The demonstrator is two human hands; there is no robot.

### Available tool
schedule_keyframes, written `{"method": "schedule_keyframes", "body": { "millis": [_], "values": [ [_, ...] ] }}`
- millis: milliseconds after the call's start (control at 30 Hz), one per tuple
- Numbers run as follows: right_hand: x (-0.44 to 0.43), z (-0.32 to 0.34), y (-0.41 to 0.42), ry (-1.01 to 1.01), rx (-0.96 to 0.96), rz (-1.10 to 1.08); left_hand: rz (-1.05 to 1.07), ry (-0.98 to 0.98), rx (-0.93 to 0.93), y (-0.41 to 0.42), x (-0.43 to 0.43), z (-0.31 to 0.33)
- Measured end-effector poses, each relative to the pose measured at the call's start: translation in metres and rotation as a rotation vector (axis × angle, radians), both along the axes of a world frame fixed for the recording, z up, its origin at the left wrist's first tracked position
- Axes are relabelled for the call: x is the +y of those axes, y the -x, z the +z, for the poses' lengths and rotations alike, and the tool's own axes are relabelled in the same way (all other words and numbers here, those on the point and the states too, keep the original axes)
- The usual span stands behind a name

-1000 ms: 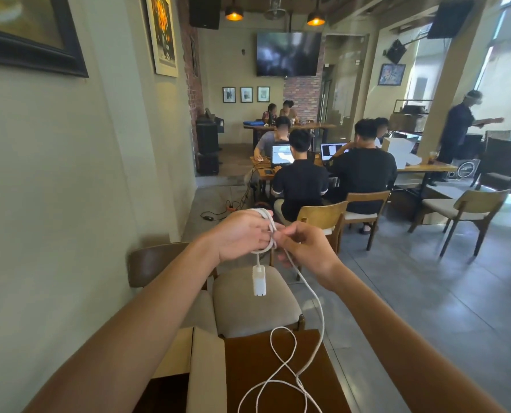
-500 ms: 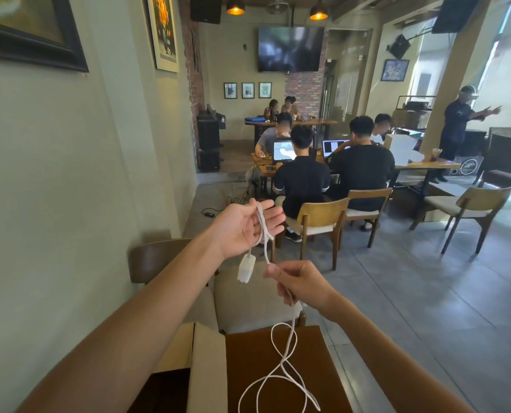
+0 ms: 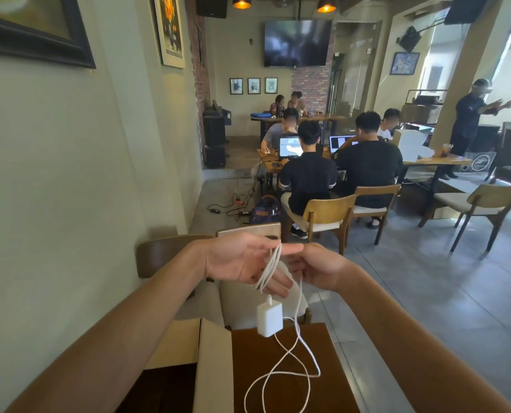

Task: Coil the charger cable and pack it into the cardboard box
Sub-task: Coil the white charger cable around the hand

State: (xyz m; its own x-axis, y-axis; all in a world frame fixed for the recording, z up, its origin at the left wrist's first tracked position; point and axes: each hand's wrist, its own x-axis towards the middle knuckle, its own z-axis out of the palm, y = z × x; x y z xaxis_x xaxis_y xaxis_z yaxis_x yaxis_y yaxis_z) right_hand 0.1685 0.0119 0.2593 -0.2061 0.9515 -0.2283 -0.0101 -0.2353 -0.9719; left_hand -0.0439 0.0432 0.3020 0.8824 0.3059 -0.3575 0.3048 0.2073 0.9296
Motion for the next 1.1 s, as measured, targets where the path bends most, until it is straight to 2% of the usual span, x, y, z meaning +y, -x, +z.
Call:
{"method": "schedule_keyframes", "body": {
  "millis": [33, 67, 233, 300, 367, 433, 533, 733, 833, 967, 1100],
  "values": [
    [-0.001, 0.004, -0.002, 0.039, 0.110, 0.044, -0.011, -0.013, 0.024, 0.001, -0.001, -0.001],
    [-0.002, 0.008, -0.003, 0.044, 0.126, 0.074, -0.005, -0.018, 0.047, 0.002, -0.002, -0.003],
    [0.000, 0.024, -0.001, -0.044, -0.063, -0.028, 0.225, -0.071, 0.103, -0.001, -0.002, -0.020],
    [0.002, 0.029, 0.001, -0.114, -0.134, -0.048, 0.359, -0.020, 0.068, -0.006, 0.000, -0.024],
    [0.001, 0.032, 0.003, -0.173, -0.127, 0.002, 0.489, 0.012, 0.013, -0.011, 0.003, -0.024],
    [-0.003, 0.030, 0.005, -0.207, -0.085, 0.081, 0.562, 0.017, -0.040, -0.015, 0.007, -0.022],
    [-0.009, 0.023, 0.009, -0.221, -0.089, 0.036, 0.649, 0.072, -0.129, -0.022, 0.007, -0.013],
    [-0.019, 0.007, 0.015, -0.225, 0.020, -0.023, 0.640, 0.142, -0.219, -0.036, 0.009, -0.002],
    [-0.025, -0.004, 0.019, -0.179, -0.062, -0.009, 0.636, 0.201, -0.283, -0.035, 0.012, 0.007],
    [-0.032, -0.024, 0.017, -0.194, -0.044, 0.043, 0.606, 0.220, -0.360, -0.030, 0.019, 0.013],
    [-0.032, -0.041, 0.011, -0.123, -0.270, 0.181, 0.473, 0.238, -0.395, -0.017, 0.023, 0.016]
  ]
}}
